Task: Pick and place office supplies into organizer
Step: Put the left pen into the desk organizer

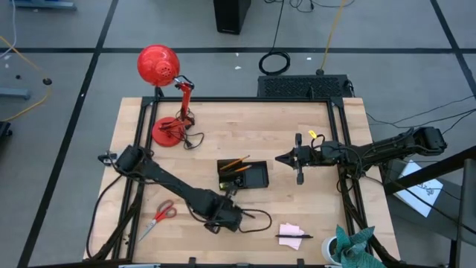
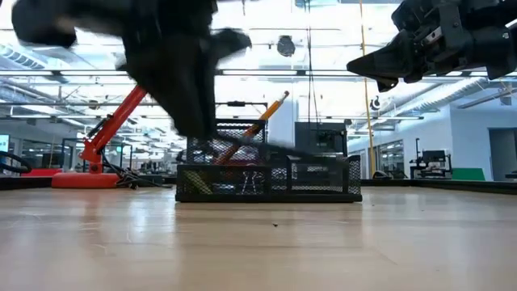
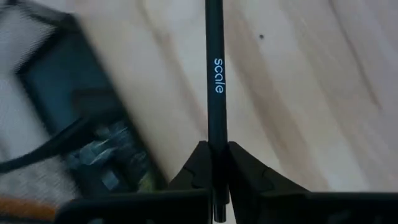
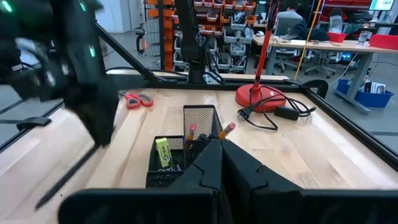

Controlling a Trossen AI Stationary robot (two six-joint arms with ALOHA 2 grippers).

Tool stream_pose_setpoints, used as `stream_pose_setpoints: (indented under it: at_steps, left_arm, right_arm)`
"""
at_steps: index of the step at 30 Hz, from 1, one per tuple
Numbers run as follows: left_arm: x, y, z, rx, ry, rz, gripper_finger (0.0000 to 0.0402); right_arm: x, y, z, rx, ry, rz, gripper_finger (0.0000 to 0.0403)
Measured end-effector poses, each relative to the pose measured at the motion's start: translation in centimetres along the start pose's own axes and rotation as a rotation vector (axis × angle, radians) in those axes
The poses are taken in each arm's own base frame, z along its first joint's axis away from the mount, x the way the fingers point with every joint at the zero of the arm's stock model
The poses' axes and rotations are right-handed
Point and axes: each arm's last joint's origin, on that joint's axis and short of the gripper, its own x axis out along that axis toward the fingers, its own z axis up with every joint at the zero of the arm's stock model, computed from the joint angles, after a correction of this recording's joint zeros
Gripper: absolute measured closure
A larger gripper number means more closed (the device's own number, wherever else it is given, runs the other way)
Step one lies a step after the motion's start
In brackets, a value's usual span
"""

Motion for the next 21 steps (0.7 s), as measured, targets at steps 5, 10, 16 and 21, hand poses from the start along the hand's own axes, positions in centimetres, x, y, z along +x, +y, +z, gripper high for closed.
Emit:
stream_pose_setpoints:
  at_steps: [5,10,16,21]
  left_arm:
    - [-3.7,0.7,0.5,0.013,0.078,0.083,0.0368]
    - [-7.0,2.0,0.9,0.029,0.116,0.169,0.0373]
    - [-10.6,4.7,0.2,0.061,0.209,0.284,0.0378]
    - [-10.8,7.0,-0.2,0.154,0.274,0.349,0.0375]
  right_arm:
    - [0.0,0.0,0.0,0.006,-0.003,0.000,0.0403]
    - [0.0,0.0,0.0,0.006,-0.003,0.000,0.0403]
    - [0.0,0.0,0.0,0.004,-0.002,0.000,0.0403]
    - [0.0,0.0,0.0,0.004,-0.002,0.000,0.0403]
